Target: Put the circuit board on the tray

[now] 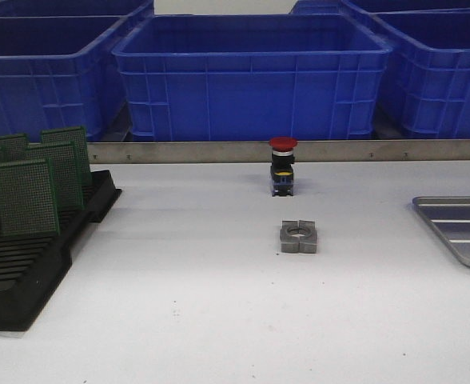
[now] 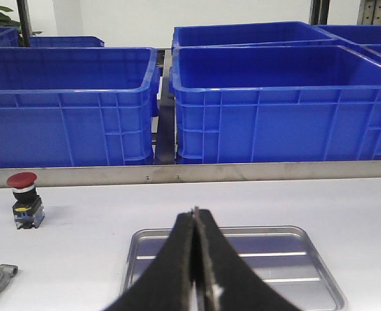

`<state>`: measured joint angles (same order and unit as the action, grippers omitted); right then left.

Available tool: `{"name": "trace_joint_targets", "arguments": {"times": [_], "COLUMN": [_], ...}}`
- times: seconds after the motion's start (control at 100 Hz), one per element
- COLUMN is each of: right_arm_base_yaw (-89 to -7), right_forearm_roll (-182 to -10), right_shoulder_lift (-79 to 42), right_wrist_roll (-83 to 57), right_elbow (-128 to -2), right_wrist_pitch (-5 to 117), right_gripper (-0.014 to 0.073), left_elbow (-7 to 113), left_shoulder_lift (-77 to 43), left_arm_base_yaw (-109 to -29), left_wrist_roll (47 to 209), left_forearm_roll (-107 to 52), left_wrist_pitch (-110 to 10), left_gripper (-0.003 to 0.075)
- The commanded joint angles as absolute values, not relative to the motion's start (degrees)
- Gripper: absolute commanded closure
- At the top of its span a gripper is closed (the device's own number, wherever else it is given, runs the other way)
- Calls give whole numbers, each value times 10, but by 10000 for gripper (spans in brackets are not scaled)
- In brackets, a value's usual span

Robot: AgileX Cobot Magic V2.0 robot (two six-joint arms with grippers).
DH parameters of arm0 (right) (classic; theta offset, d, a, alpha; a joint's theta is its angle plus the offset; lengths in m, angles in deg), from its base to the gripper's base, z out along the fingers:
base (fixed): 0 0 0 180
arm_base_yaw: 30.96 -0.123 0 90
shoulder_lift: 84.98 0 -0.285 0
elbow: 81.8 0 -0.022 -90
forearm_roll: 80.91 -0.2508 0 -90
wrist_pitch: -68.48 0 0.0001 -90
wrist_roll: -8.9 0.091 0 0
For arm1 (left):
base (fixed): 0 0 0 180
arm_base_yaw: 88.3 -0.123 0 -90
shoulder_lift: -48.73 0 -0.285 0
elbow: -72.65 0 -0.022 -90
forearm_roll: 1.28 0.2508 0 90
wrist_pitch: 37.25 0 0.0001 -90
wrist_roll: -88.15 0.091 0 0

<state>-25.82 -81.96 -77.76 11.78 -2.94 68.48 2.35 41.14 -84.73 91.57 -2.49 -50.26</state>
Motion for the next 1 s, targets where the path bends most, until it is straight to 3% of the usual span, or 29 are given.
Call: {"name": "trace_joint_targets", "arguments": {"times": [0.0, 0.38, 0.81, 0.9, 0.99], "right_arm_base_yaw": [-258, -258, -258, -258, -258], "right_forearm_roll": [-813, -813, -813, -813, -813], "right_shoulder_lift": [-788, -788, -788, -788, -788], "right_wrist_roll": [118, 118, 118, 118, 118], "right_elbow": [-27, -27, -27, -27, -27], "right_wrist_pitch": [734, 734, 734, 734, 734], "right_gripper": [663, 663, 663, 663, 663], "left_elbow": [105, 404, 475, 475, 475], "left_shoulder_lift": [382, 110, -52, -62, -66], "left_arm_base_yaw": [-849, -849, -849, -849, -849], "left_wrist_roll": [910, 916, 931, 931, 931], "left_forearm_roll": [-51, -51, -50, -50, -50], "left_wrist_pitch": [-508, -788, -816, -820, -822], "left_gripper": [739, 739, 735, 669, 501]}}
